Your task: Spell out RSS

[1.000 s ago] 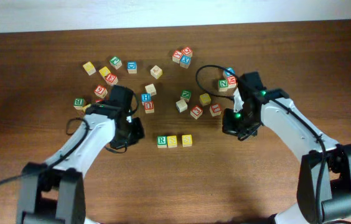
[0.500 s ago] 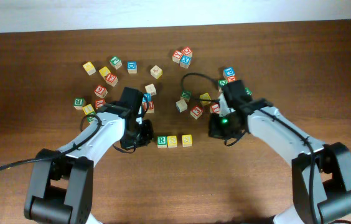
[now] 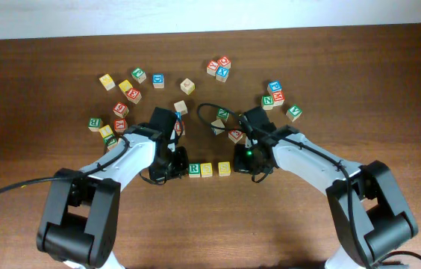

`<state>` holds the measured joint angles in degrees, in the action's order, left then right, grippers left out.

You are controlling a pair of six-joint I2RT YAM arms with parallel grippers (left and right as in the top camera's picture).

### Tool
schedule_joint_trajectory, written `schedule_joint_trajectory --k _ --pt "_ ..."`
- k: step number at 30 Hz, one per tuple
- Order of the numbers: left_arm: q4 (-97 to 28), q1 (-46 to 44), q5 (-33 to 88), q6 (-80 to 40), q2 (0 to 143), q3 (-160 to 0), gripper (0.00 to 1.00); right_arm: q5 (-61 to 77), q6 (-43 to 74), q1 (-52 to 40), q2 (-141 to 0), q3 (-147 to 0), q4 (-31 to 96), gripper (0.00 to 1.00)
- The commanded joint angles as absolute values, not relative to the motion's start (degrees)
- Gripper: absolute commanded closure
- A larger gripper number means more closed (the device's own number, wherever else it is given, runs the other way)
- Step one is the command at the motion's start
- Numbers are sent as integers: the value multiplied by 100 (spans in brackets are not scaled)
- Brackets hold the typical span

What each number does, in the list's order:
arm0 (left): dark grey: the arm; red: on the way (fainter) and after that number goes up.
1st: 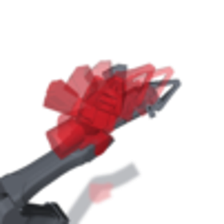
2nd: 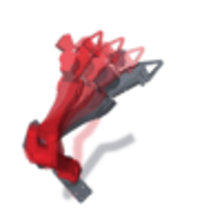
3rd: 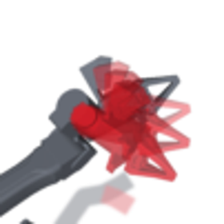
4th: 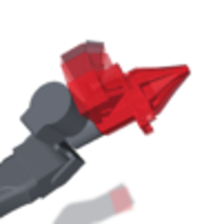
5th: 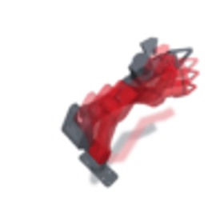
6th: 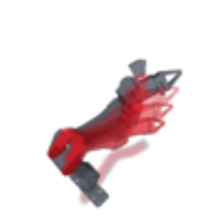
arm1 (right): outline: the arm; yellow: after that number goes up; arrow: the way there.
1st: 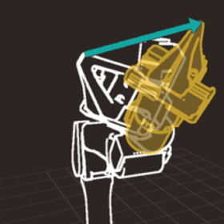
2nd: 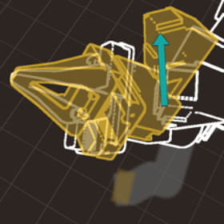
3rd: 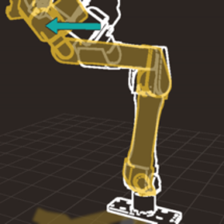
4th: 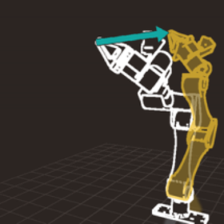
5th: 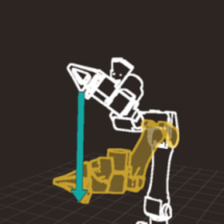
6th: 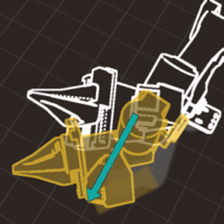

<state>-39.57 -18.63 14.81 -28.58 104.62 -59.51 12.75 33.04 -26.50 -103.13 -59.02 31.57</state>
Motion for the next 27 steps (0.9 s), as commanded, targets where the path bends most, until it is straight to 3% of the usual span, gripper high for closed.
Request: schedule_joint_trajectory --k 1,27 --pt "-3942 -1876 1608 -2906 10512 -5911 100 1347 3356 -2801 -10331 -5878 3035 96" --pt "-3656 -2213 1846 -2821 10512 -5911 100 1350 3695 -3092 -10368 -5876 2930 96"
